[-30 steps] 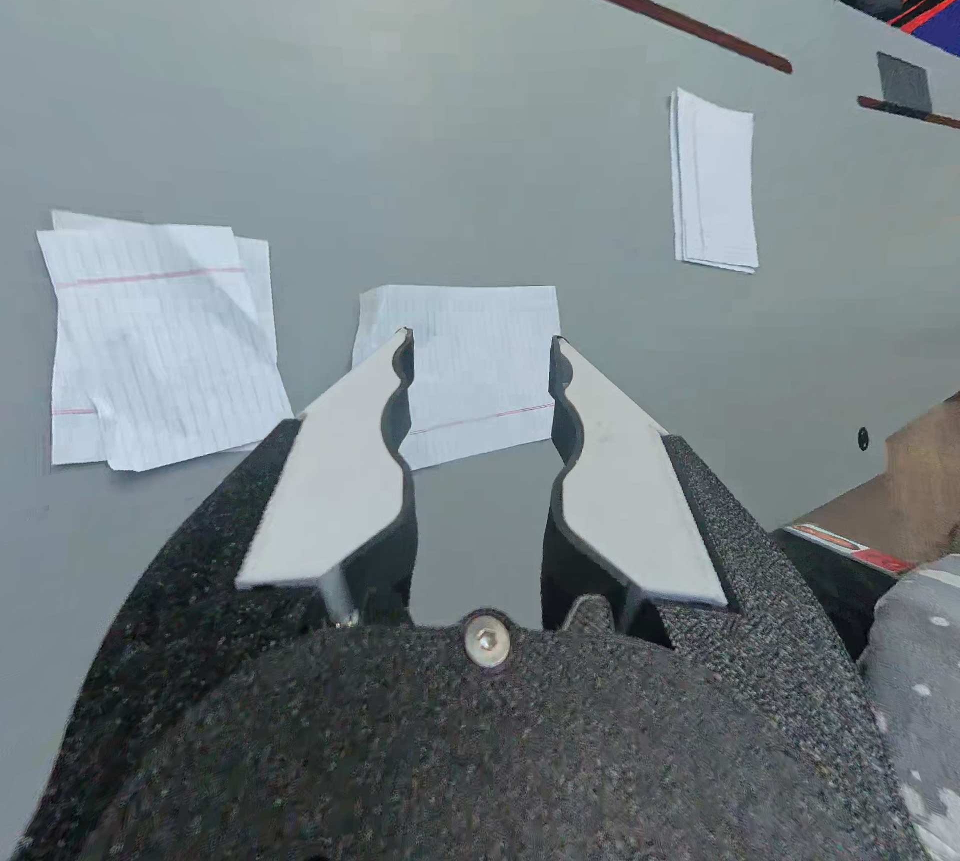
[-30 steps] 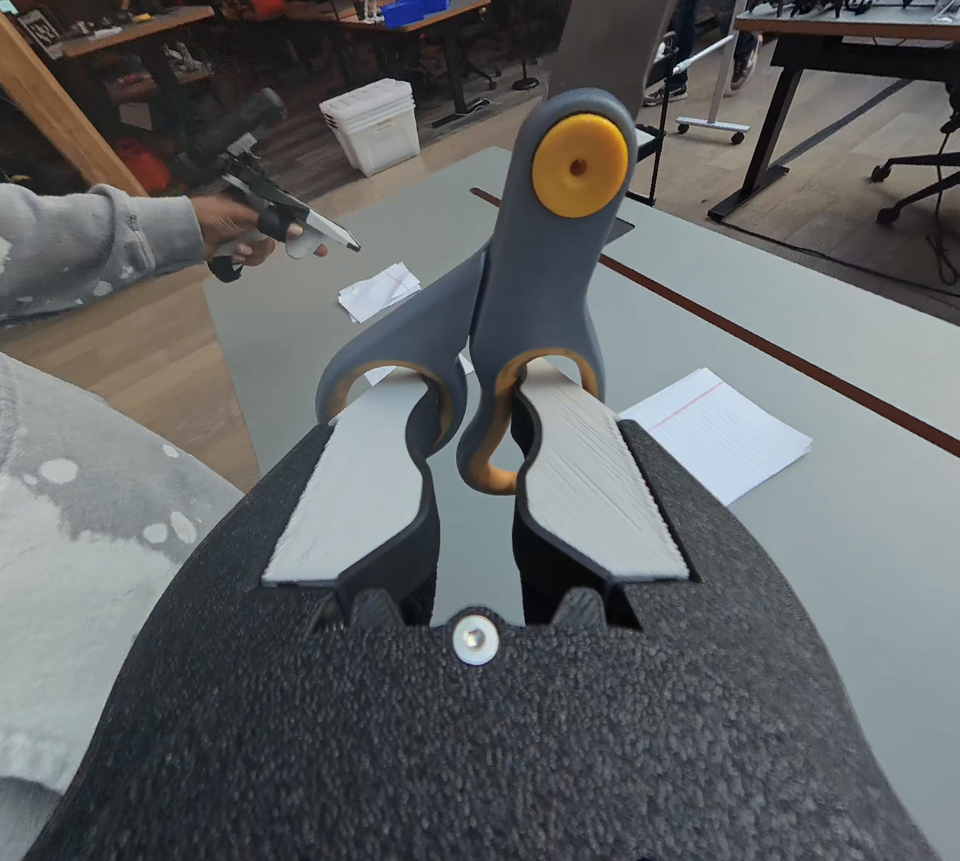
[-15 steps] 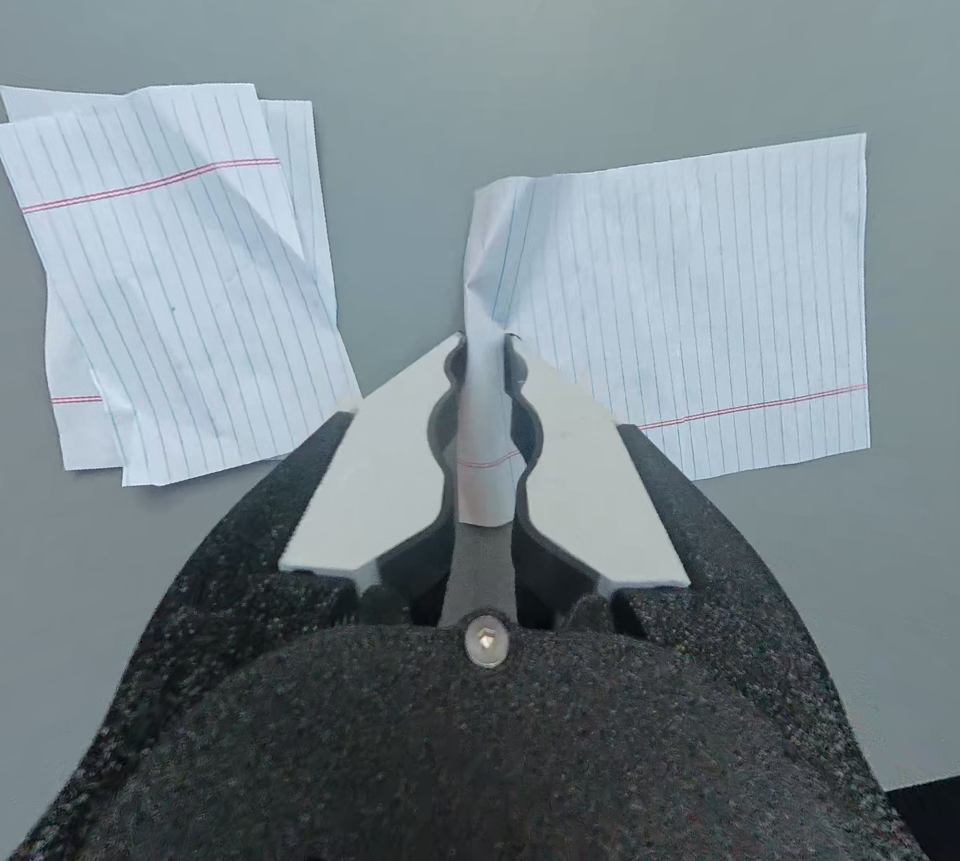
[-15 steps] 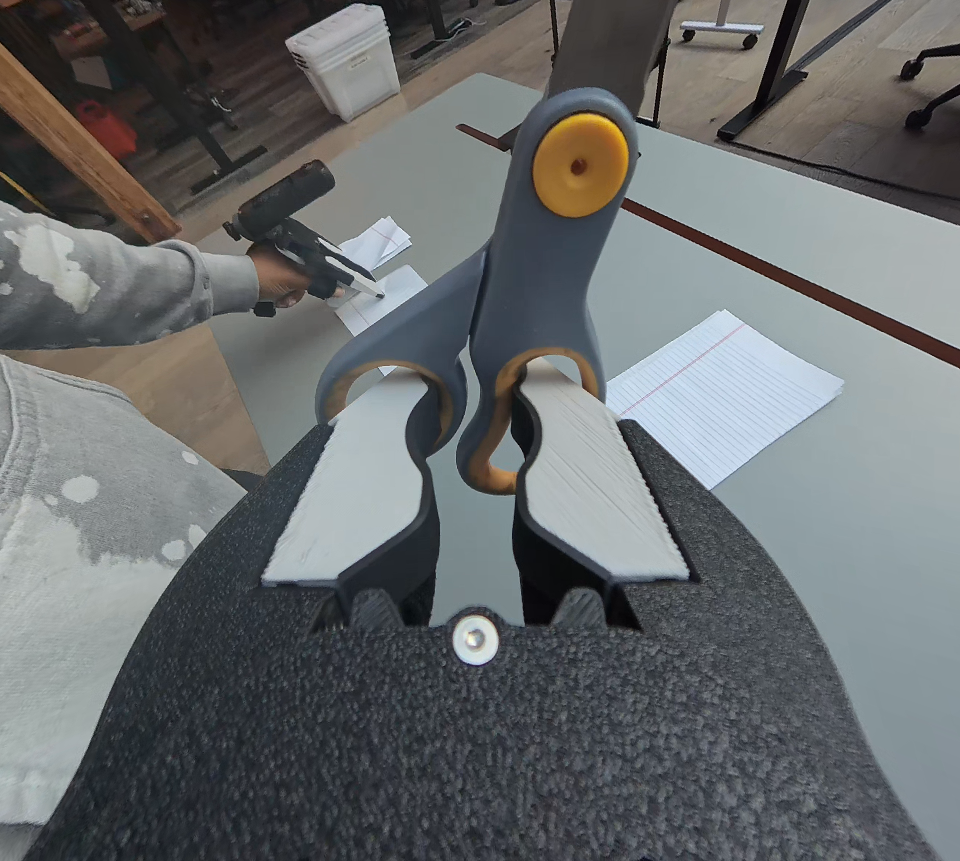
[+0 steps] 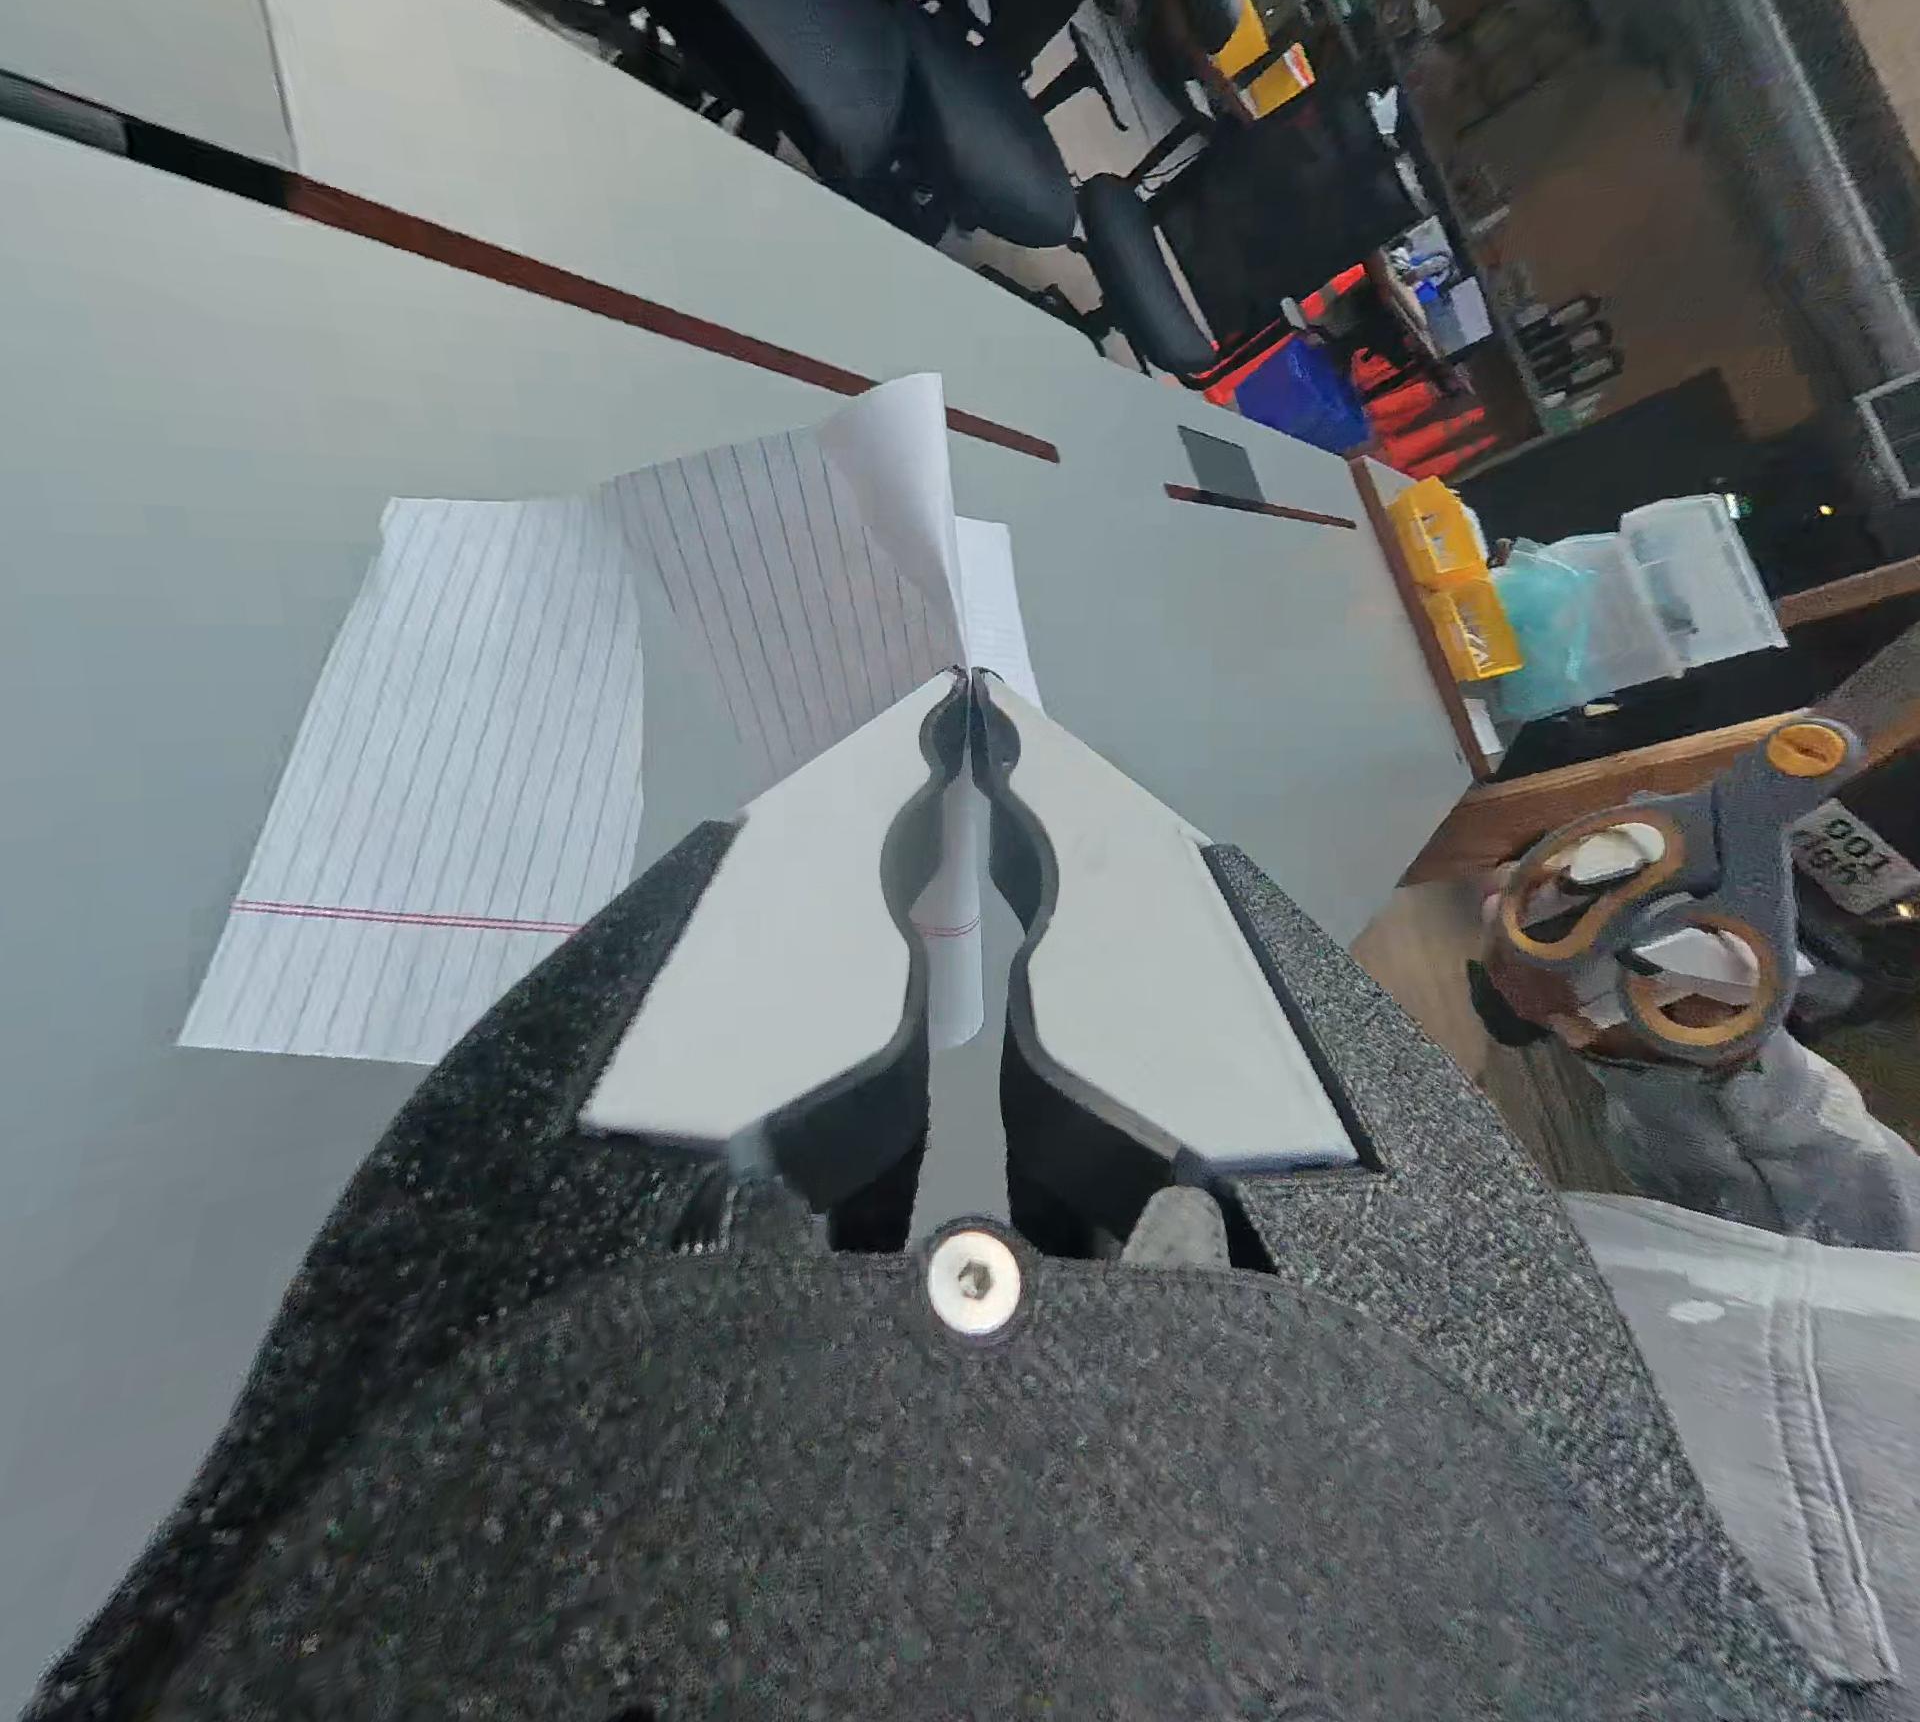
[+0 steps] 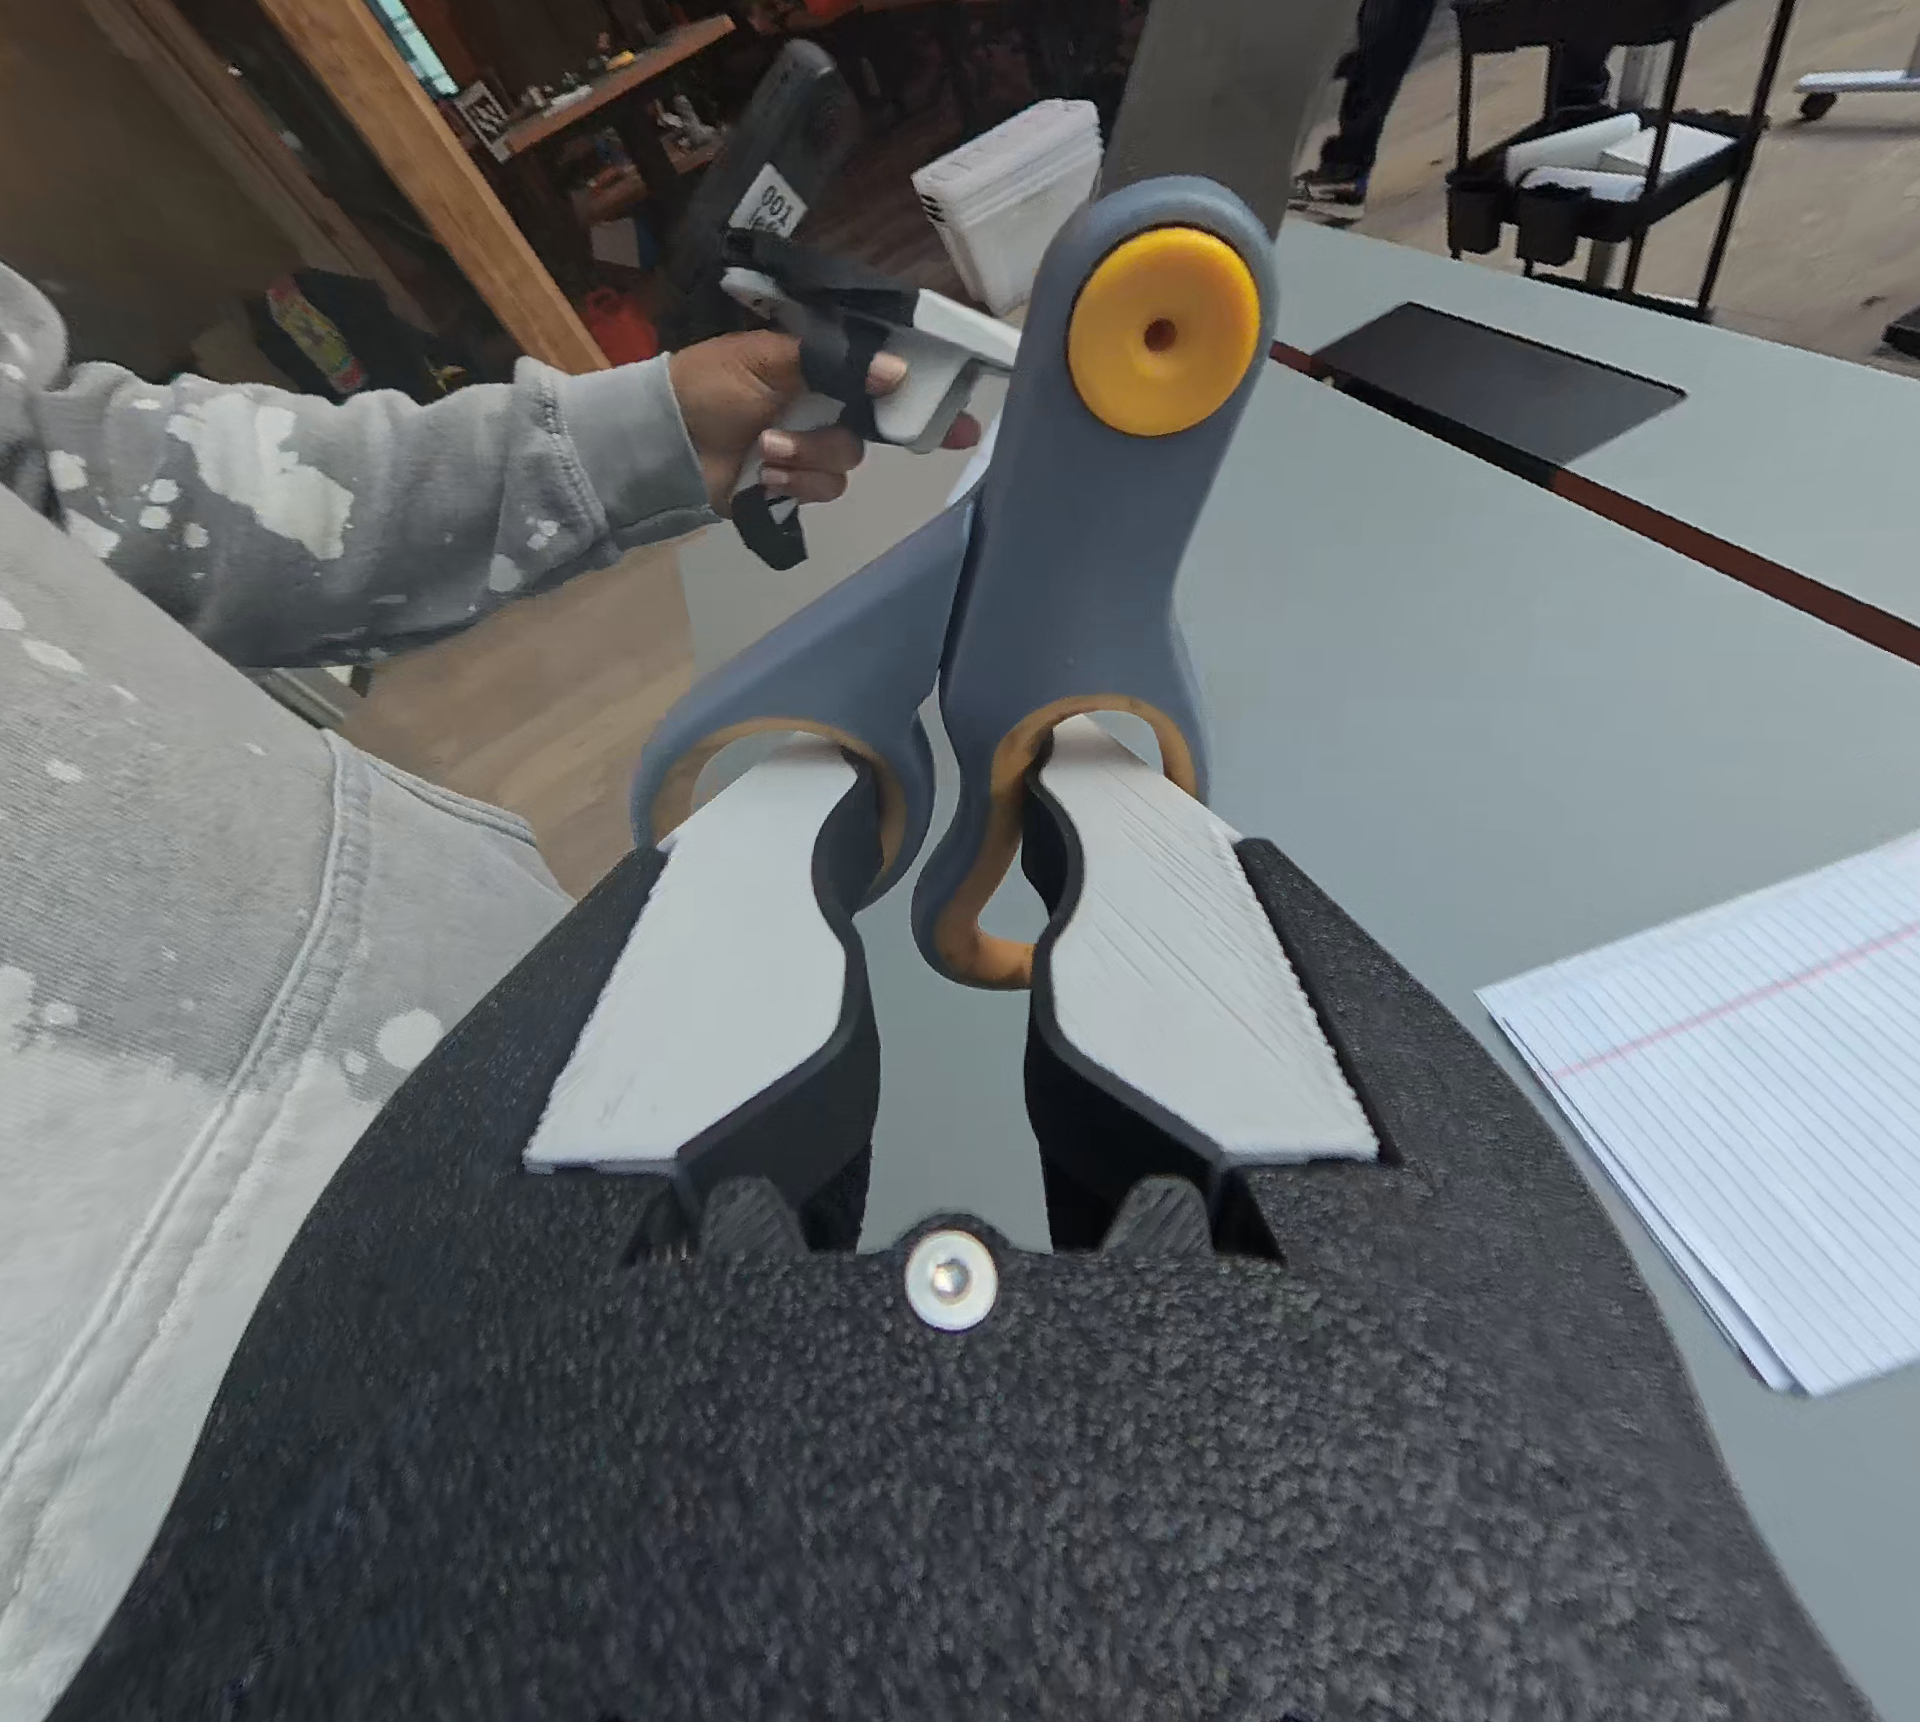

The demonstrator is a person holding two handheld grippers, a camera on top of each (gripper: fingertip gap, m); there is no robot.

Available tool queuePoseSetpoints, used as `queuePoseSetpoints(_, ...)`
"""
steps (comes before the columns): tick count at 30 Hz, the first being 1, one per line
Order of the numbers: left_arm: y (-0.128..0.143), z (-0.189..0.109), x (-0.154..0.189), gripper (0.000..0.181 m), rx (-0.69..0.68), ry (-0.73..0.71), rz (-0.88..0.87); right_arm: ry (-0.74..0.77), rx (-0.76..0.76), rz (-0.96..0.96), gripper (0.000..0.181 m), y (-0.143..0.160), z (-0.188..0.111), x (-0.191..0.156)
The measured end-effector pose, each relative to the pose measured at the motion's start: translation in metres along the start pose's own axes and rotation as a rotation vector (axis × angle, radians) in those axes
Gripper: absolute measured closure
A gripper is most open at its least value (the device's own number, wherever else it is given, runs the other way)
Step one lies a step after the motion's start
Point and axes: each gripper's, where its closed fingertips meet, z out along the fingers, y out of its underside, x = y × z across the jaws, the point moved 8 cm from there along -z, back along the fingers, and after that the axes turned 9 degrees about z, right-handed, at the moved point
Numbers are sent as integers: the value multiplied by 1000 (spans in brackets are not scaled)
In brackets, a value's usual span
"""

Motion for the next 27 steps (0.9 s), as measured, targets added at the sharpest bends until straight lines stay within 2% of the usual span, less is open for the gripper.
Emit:
queuePoseSetpoints(4,-65,-3,83,181,39,245,160,-90,85,-79,160,-23,14,-18)
queuePoseSetpoints(9,-134,-21,198,181,32,525,437,-202,176,-149,159,-65,15,-39)
queuePoseSetpoints(12,-168,-35,259,181,-28,629,630,-263,194,-178,157,-82,14,-54)
queuePoseSetpoints(15,-202,-46,308,181,-79,661,746,-353,205,-183,154,-92,11,-70)
queuePoseSetpoints(21,-239,-56,372,181,-135,695,857,-472,214,-205,149,-109,-5,-96)
queuePoseSetpoints(24,-247,-56,391,181,-142,695,871,-546,209,-184,134,-121,-17,-106)
queuePoseSetpoints(27,-249,-56,405,181,-125,703,861,-541,210,-217,132,-131,-29,-107)
